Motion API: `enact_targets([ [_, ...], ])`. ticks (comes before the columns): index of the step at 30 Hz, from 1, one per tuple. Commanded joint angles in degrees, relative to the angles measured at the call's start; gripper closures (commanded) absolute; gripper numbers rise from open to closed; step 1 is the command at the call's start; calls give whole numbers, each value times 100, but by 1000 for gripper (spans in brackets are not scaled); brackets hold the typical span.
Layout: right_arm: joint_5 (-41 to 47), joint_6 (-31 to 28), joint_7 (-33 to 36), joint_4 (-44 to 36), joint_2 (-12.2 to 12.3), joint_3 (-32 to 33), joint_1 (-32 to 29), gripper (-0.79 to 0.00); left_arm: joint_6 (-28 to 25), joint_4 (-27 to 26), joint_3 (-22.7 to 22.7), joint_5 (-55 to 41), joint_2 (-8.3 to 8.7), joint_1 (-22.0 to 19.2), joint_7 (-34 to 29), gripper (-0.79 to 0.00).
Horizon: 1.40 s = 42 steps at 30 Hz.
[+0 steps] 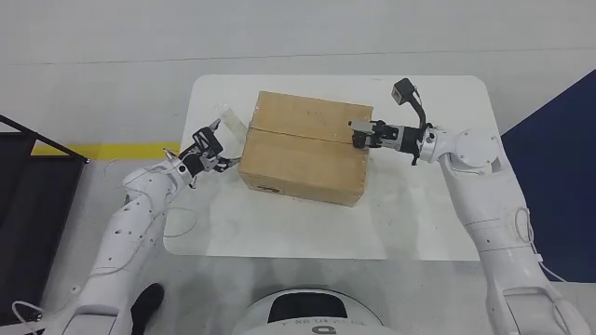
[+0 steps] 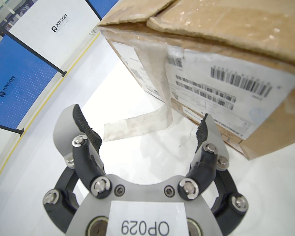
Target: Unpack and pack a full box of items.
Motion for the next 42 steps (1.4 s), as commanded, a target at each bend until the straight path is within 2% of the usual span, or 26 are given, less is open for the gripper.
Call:
enact_targets([
  [1, 0, 0, 0, 0, 0, 0, 0, -785, 155, 149, 101, -207, -44, -131, -79, -785],
  [7, 0, 0, 0, 0, 0, 0, 0, -785, 621, 351, 384, -520, -144, -325, -165, -785],
  [14, 0, 0, 0, 0, 0, 0, 0, -785, 763, 406, 587, -531, -163, -378, -110, -785],
  [21, 0, 0, 0, 0, 0, 0, 0, -785, 814, 329, 516, -984, -154, -358, 156, -785],
  [25, 0, 0, 0, 0, 0, 0, 0, -785, 758, 188, 423, -1187, -123, -291, 295, -785],
  [31, 0, 0, 0, 0, 0, 0, 0, -785, 978, -183, 316, -1361, -93, -156, 274, -785],
  [37, 0, 0, 0, 0, 0, 0, 0, -785, 1253, -612, 267, -1530, -88, -53, 59, -785],
  [42, 0, 0, 0, 0, 0, 0, 0, -785, 1423, -1102, 417, -1309, -91, 55, -167, -785],
])
